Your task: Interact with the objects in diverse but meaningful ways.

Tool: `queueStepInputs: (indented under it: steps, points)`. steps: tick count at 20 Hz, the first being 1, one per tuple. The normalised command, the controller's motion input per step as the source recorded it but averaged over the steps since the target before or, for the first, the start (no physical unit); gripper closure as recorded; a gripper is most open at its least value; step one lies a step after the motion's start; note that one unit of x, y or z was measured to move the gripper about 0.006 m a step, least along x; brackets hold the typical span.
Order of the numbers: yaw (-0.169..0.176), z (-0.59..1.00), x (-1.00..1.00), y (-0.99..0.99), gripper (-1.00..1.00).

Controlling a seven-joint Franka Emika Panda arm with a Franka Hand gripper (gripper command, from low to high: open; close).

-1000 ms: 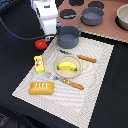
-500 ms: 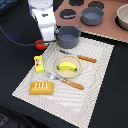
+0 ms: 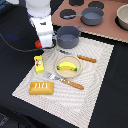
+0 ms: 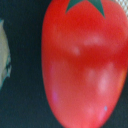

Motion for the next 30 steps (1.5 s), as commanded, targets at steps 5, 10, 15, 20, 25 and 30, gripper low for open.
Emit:
queueStepInputs:
  steps: [5,10,15,20,25,30]
  points:
    - [0.075,-0.27,-0.24,0.0,1.0]
    - [0.074,-0.22,-0.26,0.0,1.0]
    - [0.064,0.22,-0.27,0.01,1.0]
    - [0.003,1.0,-0.24,0.13,1.0]
    - [0.007,0.95,-0.18,0.08,1.0]
    - [0.0,0.56,0.09,0.04,1.0]
